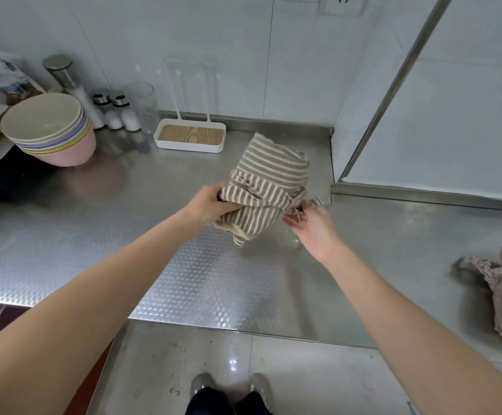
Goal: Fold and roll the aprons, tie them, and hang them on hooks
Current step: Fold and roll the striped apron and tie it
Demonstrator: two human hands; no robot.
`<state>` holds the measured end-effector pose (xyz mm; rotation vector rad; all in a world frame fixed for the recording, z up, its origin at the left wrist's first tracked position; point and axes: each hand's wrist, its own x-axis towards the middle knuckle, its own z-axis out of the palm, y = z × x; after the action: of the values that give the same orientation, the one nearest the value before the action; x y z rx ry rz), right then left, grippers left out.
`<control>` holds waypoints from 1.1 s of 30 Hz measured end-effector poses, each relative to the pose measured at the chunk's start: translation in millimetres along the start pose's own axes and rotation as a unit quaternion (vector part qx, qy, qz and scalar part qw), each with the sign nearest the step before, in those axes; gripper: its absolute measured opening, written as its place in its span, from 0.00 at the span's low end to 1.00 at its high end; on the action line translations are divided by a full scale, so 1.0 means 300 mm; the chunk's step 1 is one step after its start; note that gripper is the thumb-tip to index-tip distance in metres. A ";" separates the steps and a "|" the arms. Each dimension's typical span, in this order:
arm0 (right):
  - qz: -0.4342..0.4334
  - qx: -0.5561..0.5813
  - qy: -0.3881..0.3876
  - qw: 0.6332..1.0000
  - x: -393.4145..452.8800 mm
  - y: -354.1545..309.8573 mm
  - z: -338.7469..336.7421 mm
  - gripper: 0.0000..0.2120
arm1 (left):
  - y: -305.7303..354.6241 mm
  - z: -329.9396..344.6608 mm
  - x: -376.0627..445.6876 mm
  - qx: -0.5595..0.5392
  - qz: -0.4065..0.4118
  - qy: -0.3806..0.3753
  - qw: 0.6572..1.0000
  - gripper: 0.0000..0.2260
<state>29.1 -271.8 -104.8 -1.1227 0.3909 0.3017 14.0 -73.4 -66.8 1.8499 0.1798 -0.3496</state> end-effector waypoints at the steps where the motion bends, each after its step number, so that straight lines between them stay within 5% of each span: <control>1: -0.053 -0.109 0.005 0.993 -0.004 0.022 0.007 0.13 | -0.019 0.003 0.011 -0.031 -0.039 0.029 0.998 0.11; 3: -0.210 -0.344 -0.001 0.915 -0.016 0.057 0.018 0.14 | -0.060 0.012 0.034 -0.089 -0.116 0.087 0.985 0.14; 5: -0.332 -0.503 -0.060 0.796 -0.018 0.085 0.038 0.10 | -0.098 0.020 0.049 -0.027 -0.144 0.110 0.983 0.17; 8: -0.363 -0.640 -0.134 0.664 -0.026 0.100 0.102 0.10 | -0.103 0.056 0.040 0.216 -0.124 0.056 0.967 0.16; 12: -0.369 -0.722 -0.181 0.556 -0.023 0.121 0.119 0.16 | -0.119 0.084 0.024 0.301 -0.128 -0.017 0.945 0.17; 14: -0.306 -0.712 -0.237 0.586 -0.008 0.136 0.123 0.16 | -0.152 0.085 0.013 0.287 -0.138 -0.048 0.947 0.17; 17: -0.196 -0.633 -0.213 0.718 0.021 0.163 0.146 0.15 | -0.199 0.118 -0.018 0.188 -0.155 -0.057 0.968 0.15; 19: -0.172 -0.590 -0.174 0.769 0.031 0.192 0.146 0.21 | -0.234 0.140 -0.021 0.152 -0.165 -0.070 0.972 0.12; 27: -0.117 -0.500 -0.175 0.840 0.023 0.162 0.077 0.23 | -0.268 0.036 -0.035 -0.117 -0.211 -0.240 0.940 0.09; 33: -0.170 -0.534 -0.175 0.809 -0.018 0.132 0.064 0.24 | -0.278 0.025 0.019 -0.085 -0.167 -0.028 0.982 0.13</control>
<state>10.4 -238.3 -127.1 -2.1637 -0.3968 0.4120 -6.5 -55.6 -146.4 1.6380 0.4692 -0.5993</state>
